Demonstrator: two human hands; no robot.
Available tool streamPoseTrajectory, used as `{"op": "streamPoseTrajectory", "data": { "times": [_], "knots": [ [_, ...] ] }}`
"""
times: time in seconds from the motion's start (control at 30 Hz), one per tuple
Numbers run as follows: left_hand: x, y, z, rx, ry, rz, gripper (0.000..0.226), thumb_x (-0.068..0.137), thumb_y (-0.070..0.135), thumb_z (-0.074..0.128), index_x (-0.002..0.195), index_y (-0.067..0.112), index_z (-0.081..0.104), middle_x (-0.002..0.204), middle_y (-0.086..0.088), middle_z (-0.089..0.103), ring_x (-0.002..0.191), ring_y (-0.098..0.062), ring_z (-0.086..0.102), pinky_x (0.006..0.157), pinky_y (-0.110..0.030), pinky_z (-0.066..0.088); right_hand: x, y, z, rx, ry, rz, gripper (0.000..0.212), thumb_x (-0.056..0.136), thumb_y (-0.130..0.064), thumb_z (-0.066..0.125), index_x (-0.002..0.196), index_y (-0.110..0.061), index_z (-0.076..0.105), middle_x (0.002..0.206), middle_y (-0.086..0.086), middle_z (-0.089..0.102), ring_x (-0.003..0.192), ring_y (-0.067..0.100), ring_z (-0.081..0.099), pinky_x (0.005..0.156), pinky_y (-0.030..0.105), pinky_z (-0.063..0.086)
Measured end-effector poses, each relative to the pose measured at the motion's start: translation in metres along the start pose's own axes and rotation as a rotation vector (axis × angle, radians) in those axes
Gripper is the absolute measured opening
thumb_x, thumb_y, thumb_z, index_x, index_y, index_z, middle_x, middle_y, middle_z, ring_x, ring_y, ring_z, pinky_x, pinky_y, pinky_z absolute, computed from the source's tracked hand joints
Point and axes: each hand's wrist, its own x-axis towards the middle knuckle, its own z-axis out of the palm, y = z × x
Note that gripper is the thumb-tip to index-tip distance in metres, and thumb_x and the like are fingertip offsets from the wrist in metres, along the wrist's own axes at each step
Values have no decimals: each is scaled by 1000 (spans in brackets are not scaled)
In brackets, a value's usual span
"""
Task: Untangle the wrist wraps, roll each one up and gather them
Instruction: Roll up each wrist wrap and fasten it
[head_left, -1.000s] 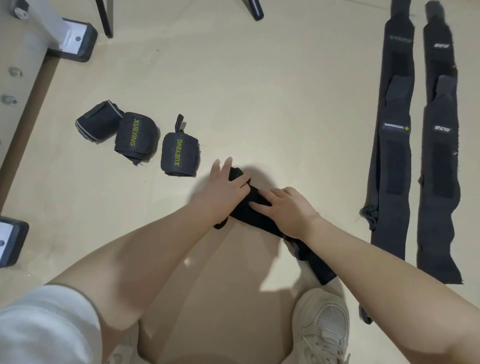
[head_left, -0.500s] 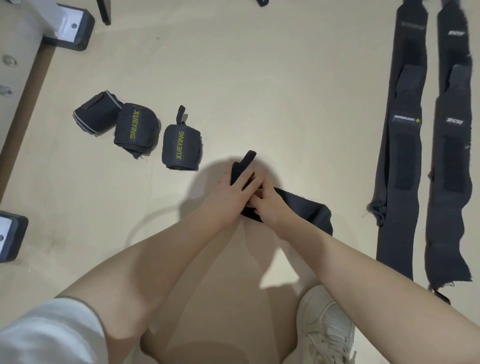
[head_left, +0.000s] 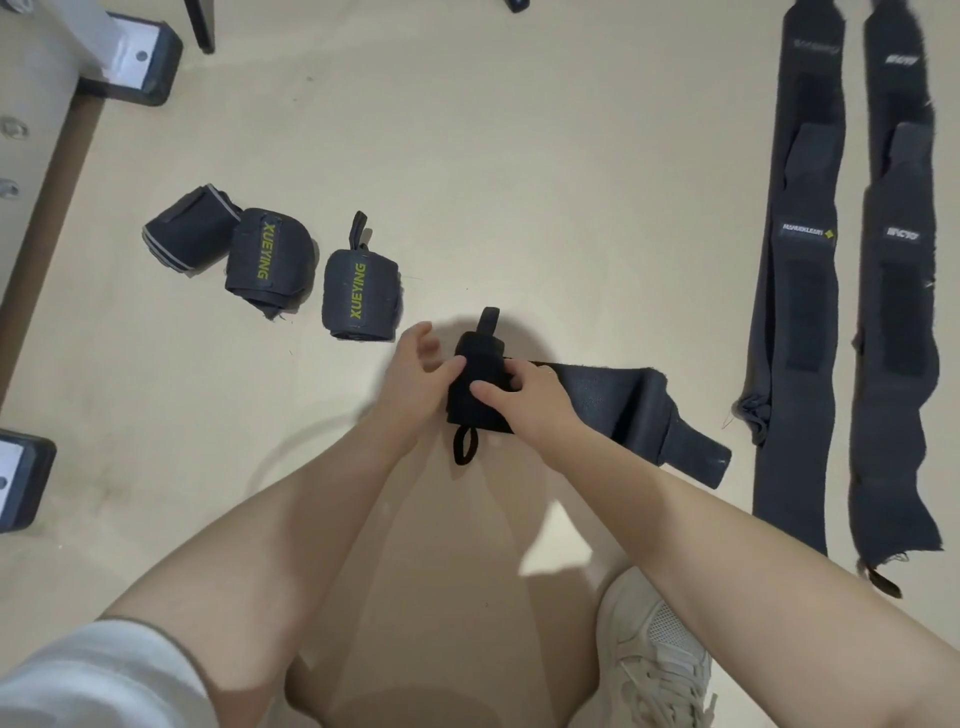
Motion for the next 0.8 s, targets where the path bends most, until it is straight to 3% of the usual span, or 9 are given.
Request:
{"op": "streamPoseTrajectory", "data": {
  "times": [0.1, 0.17, 0.23, 0.37, 0.5, 0.6, 0.7, 0.8],
  "knots": [
    [2, -5, -4, 19, -109, -161, 40, 93, 26, 58, 127, 5, 52, 111, -4, 63, 100, -17, 60, 79, -24, 49, -6, 0, -5, 51, -21, -23, 39, 88, -27, 62, 125, -17, 53, 103, 0, 60, 98, 17, 59, 83, 26, 49],
    [1, 3, 1, -40, -204, -208, 32, 94, 24, 57, 116, 2, 58, 95, -5, 67, 85, -16, 65, 75, -24, 54, -11, 3, -13, 123, -21, -16, 37, 91, -19, 59, 126, -17, 47, 97, -5, 59, 93, 12, 59, 74, 17, 46],
    [1, 11, 10, -20, -247, -232, 26, 91, 23, 61, 107, 3, 58, 94, -8, 66, 78, -15, 64, 69, -23, 54, -16, 8, -20, 63, 20, -52, 31, 93, -14, 55, 123, -14, 47, 97, -6, 60, 92, 11, 57, 71, 13, 43],
    [5, 16, 45, 254, -248, -232, 29, 80, 30, 73, 97, 11, 59, 88, -5, 65, 78, -20, 64, 69, -33, 56, -18, 32, -39, -353, 232, -146, 21, 90, -11, 56, 110, -6, 54, 105, 6, 58, 93, 19, 55, 79, 29, 44],
    [9, 14, 78, 359, -93, -237, 52, 67, 47, 75, 100, 13, 54, 92, -1, 62, 83, -20, 61, 74, -33, 54, -16, 43, -57, -476, 205, -154, 24, 91, -11, 52, 114, -10, 58, 112, 7, 59, 105, 24, 55, 87, 35, 44],
    [10, 15, 91, 311, -36, -294, 76, 54, 54, 73, 110, 10, 47, 99, -2, 62, 84, -21, 63, 73, -34, 55, -19, 38, -59, -233, 110, -121, 33, 91, -1, 42, 119, -8, 58, 111, 1, 61, 105, 16, 56, 83, 22, 41],
    [7, 14, 100, 328, -1, -316, 75, 69, 51, 72, 116, 7, 34, 114, -8, 53, 103, -28, 57, 87, -41, 51, -20, 31, -59, 190, 75, 16, 29, 92, -6, 45, 119, -11, 55, 112, 1, 63, 103, 13, 57, 82, 21, 45],
    [4, 14, 102, 192, -45, -387, 81, 79, 66, 46, 132, 6, 36, 132, -10, 47, 117, -30, 50, 99, -44, 43, -16, 26, -60, 103, 86, 2, 29, 90, -19, 55, 119, -13, 54, 110, -1, 61, 102, 14, 59, 91, 30, 48]
  ]
}}
